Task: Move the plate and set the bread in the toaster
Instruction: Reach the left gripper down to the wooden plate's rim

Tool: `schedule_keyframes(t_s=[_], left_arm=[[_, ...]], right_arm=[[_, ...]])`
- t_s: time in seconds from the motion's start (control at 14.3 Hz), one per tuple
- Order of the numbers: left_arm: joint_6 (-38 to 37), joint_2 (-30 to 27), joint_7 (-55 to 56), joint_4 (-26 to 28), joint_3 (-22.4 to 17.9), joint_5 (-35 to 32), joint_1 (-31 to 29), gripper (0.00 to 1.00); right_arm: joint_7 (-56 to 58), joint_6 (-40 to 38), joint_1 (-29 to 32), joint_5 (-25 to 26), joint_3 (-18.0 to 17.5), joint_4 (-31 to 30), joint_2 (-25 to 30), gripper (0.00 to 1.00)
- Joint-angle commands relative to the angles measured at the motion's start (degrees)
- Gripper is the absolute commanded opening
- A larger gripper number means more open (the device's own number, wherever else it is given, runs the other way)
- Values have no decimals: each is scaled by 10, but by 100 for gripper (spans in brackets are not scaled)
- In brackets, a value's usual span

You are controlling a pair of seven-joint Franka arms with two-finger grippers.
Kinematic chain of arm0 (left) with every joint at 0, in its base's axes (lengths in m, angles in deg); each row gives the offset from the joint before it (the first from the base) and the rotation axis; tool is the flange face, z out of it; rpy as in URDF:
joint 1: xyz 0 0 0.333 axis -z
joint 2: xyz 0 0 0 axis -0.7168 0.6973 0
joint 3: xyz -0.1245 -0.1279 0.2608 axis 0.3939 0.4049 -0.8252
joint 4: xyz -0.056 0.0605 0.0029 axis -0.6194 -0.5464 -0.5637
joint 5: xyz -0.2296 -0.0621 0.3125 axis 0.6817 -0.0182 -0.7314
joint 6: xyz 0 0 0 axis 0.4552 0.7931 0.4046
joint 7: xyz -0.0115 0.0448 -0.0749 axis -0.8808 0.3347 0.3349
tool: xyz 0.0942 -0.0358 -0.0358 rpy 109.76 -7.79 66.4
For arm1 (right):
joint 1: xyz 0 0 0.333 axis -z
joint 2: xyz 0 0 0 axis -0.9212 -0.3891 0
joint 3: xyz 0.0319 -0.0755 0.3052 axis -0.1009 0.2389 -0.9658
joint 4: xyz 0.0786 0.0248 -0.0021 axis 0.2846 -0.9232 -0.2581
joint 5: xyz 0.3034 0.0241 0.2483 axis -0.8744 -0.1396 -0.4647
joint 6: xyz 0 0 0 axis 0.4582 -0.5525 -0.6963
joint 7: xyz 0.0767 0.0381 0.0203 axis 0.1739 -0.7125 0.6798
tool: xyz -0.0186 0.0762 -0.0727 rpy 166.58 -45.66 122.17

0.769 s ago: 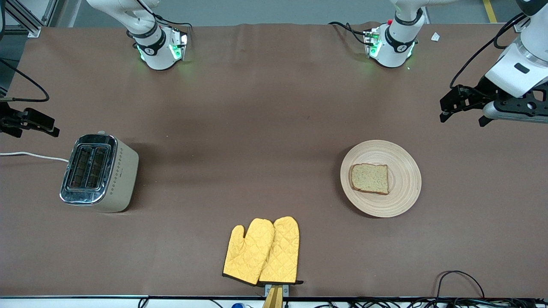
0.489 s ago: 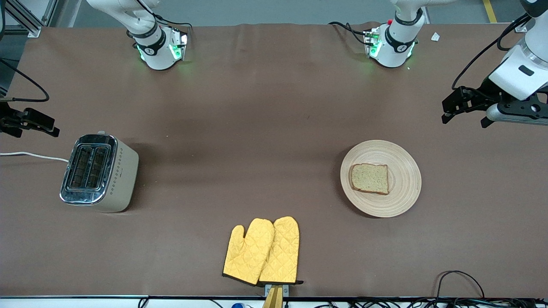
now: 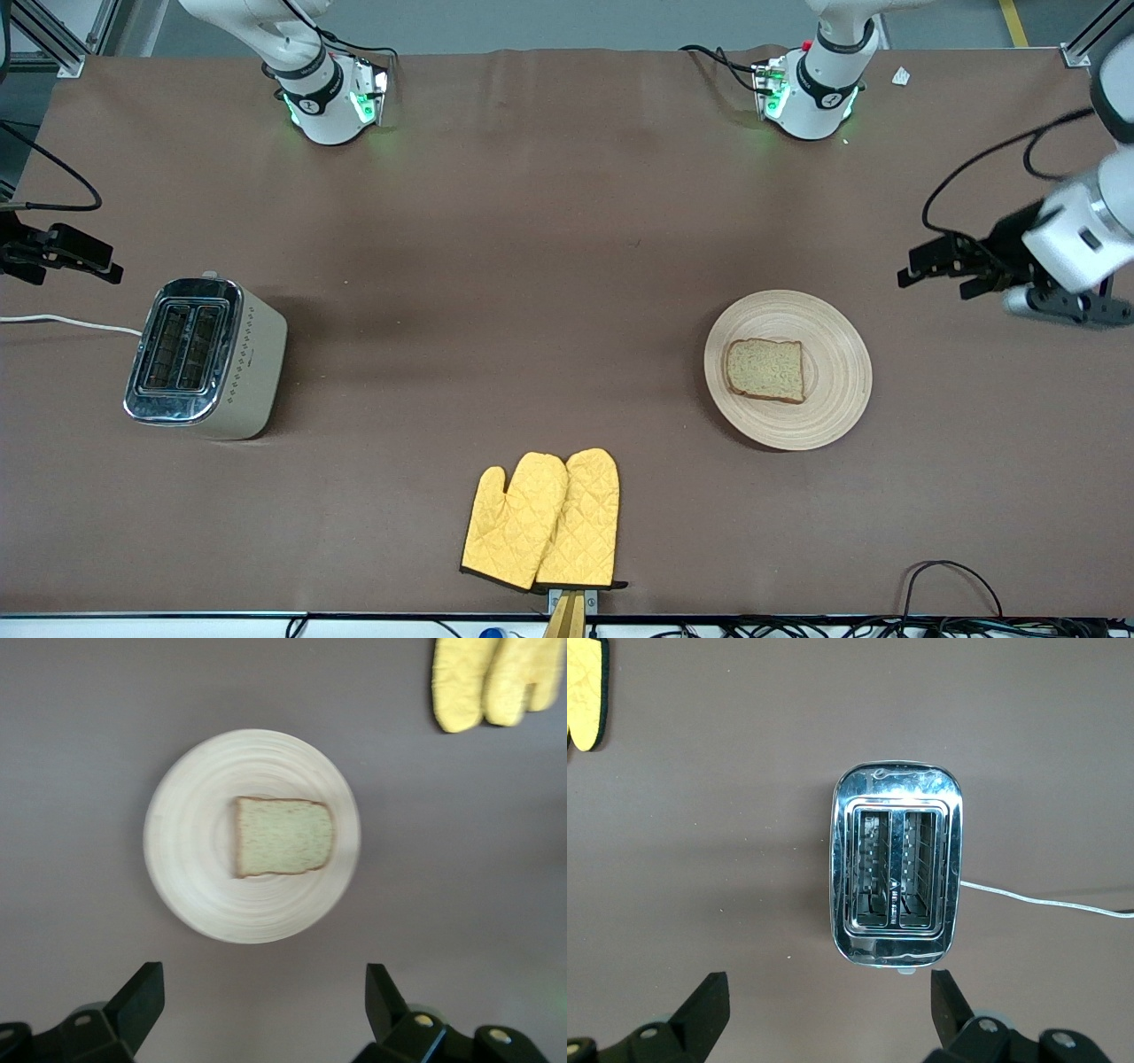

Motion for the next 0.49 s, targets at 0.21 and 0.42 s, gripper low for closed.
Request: schedule_keyframes(t_s=[0.21,0.42], left_arm=[[-8,260,-202,-31,3,197,-108,100],[-7,356,-274,-74,3,214,-117,100]], right_arm=[[-6,-6,11,-1,-9,-1,5,100],[-6,-7,11,-1,-8,-1,5,100]])
